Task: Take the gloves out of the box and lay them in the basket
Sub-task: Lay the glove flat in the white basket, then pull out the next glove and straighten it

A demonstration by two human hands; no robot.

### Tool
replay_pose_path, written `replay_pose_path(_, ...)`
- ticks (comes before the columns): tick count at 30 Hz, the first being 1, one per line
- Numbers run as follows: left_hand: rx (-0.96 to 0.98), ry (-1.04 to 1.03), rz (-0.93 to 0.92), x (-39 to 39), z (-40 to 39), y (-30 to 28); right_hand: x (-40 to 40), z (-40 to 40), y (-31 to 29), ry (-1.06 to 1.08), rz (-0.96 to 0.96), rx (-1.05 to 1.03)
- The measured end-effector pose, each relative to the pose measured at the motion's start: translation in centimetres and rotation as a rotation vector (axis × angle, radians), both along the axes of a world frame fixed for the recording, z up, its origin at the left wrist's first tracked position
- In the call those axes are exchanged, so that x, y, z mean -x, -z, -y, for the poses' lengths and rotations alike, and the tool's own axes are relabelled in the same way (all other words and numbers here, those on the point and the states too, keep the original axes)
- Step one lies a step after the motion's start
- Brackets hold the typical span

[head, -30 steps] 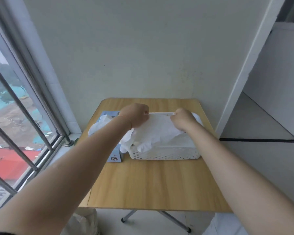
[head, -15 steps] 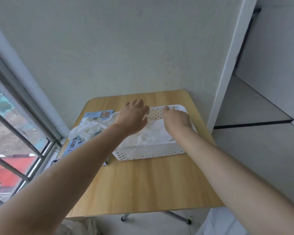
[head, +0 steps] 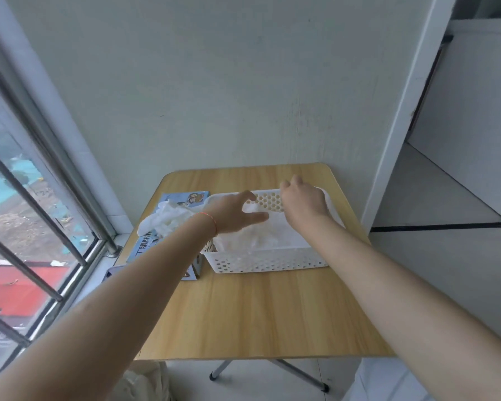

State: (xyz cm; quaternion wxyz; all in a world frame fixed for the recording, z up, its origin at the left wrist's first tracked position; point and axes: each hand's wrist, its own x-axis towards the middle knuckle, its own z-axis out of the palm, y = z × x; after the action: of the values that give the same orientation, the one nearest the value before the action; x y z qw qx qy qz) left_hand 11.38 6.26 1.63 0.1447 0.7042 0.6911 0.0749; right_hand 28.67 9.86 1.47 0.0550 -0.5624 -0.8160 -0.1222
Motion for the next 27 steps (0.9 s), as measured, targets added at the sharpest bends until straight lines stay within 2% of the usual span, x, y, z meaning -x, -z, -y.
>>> replay_pose_path(3, -0.235, -0.099, -0.03, 2.8, 0.6, -1.7, 3.0, 0.6, -1.1, -0.112, -0.114, -0.001)
replay_pose_path(6, -0.206, -0.146, -0.112, 6.6, 2.3, -2.5, 7.1, 1.4, -1.3, -0.247, -0.279, 0.094)
replay_pose_path(10, -0.195, -0.195, -0.137, 10.5, 3.9, -1.5, 11.4, 1.9, -0.9, -0.325, -0.517, 0.335)
replay_pose_path(14, -0.283, -0.328, 0.002, 12.8, 4.8, -0.4, 13.4, 2.2, -0.6, -0.337, -0.459, 0.51)
replay_pose_path(19, -0.375, -0.325, 0.28, 13.9, 5.3, -0.1, 14.7, 2.1, -0.5, -0.305, -0.509, 0.38)
replay_pose_path(22, -0.462, -0.338, 0.426, 14.0, 5.5, -0.8, 15.2, 2.0, -1.0, -0.313, -0.62, 0.376)
replay_pose_path(27, -0.565, -0.349, 0.594, 14.0, 5.4, -3.4, 16.3, 2.8, -2.2, -0.389, -0.946, 0.547)
